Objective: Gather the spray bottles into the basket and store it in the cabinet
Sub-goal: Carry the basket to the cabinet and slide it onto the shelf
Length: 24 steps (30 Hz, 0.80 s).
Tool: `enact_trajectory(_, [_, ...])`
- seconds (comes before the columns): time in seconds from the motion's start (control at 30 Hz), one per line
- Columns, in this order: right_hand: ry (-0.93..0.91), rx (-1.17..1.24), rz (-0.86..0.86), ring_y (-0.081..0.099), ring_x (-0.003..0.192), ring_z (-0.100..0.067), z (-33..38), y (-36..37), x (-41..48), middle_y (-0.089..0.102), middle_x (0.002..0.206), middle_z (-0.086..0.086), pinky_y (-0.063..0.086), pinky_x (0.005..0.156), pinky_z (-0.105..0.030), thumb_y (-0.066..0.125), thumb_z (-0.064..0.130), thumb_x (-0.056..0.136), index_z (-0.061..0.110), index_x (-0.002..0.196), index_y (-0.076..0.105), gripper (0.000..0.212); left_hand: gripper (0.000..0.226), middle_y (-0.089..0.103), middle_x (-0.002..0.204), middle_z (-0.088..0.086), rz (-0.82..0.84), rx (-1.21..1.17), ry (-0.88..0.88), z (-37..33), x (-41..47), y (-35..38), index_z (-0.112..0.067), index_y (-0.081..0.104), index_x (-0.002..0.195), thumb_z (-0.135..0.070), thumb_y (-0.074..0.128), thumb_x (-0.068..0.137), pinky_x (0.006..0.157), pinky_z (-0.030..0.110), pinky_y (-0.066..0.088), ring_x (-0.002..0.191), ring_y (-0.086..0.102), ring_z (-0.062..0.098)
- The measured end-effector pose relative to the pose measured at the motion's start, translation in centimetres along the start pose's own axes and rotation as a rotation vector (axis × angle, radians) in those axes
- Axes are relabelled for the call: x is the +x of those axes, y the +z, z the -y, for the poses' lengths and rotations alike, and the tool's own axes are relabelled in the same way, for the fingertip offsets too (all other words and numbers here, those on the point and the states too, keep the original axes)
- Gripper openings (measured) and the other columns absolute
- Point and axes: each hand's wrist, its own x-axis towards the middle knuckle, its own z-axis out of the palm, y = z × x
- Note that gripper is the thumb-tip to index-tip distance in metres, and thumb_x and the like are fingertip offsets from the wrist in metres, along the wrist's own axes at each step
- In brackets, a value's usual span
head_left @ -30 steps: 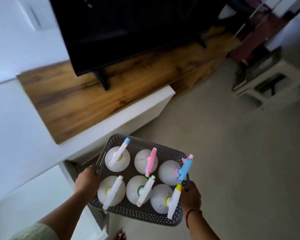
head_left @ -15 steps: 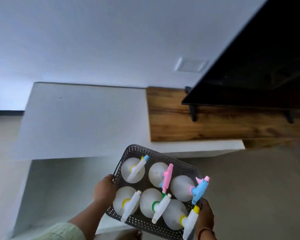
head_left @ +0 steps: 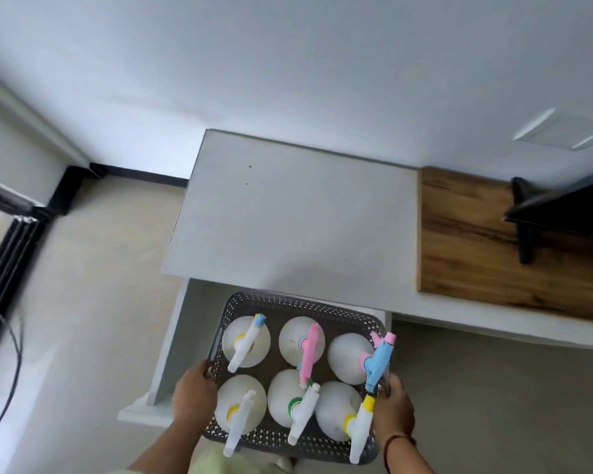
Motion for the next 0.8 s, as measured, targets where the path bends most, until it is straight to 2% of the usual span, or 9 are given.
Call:
enact_trajectory(0.13, [-0.022, -0.02, 0.027, 0.062, 0.092, -0.037, 1.1, 1.9, -0.3, 0.069, 0.101, -0.016, 0.042, 0.069, -0.031, 0.043, 0.012, 0.096, 0.016, 0.108, 0.063, 0.023, 0.029, 0.07, 0.104, 0.02, -0.006, -0.036, -0.024, 1.5, 1.2, -0.8, -0.008, 0.065, 0.114, -0.005, 0.047, 0.091, 0.074, 0.034, 0.043, 0.099, 0.062, 0.038])
enact_trajectory(0.3, [-0.087, -0.048, 0.059, 0.063, 0.084, -0.033, 1.7, 3.7, 0.8, 0.069, 0.092, -0.011, 0.053, 0.072, -0.036, 0.043, 0.014, 0.095, 0.015, 0.105, 0.06, 0.02, 0.029, 0.069, 0.107, 0.02, 0.019, -0.018, -0.011, 1.7, 3.2, -0.9, -0.009, 0.064, 0.115, -0.01, 0.045, 0.093, 0.083, 0.038, 0.046, 0.102, 0.06, 0.039])
enact_trajectory(0.47, [-0.089, -0.055, 0.062, 0.064, 0.087, -0.035, 1.1, 5.9, 2.3, 0.069, 0.094, -0.014, 0.055, 0.075, -0.041, 0.043, 0.012, 0.095, 0.015, 0.108, 0.059, 0.021, 0.027, 0.069, 0.105, 0.021, 0.011, -0.024, -0.03, 1.7, 5.1, 0.7, -0.006, 0.064, 0.112, -0.008, 0.044, 0.094, 0.081, 0.039, 0.047, 0.099, 0.06, 0.039])
enact_trajectory(0.6, [-0.087, -0.038, 0.055, 0.063, 0.086, -0.037, 0.0, 8.2, 3.9, 0.069, 0.093, -0.017, 0.05, 0.07, -0.035, 0.045, 0.008, 0.094, 0.011, 0.107, 0.059, 0.02, 0.029, 0.069, 0.105, 0.023, -0.019, -0.034, -0.049, 2.5, 7.0, 2.5, -0.005, 0.064, 0.114, -0.006, 0.044, 0.093, 0.082, 0.04, 0.047, 0.099, 0.06, 0.041])
enact_trajectory(0.8, [-0.089, 0.006, 0.065, 0.063, 0.087, -0.033, -1.2, 11.2, 6.4, 0.069, 0.096, -0.014, 0.048, 0.07, -0.03, 0.046, 0.013, 0.095, 0.013, 0.111, 0.059, 0.021, 0.032, 0.067, 0.104, 0.025, -0.022, -0.055, -0.067, 3.8, 10.1, 5.4, -0.004, 0.062, 0.119, -0.005, 0.043, 0.093, 0.077, 0.038, 0.045, 0.097, 0.06, 0.042])
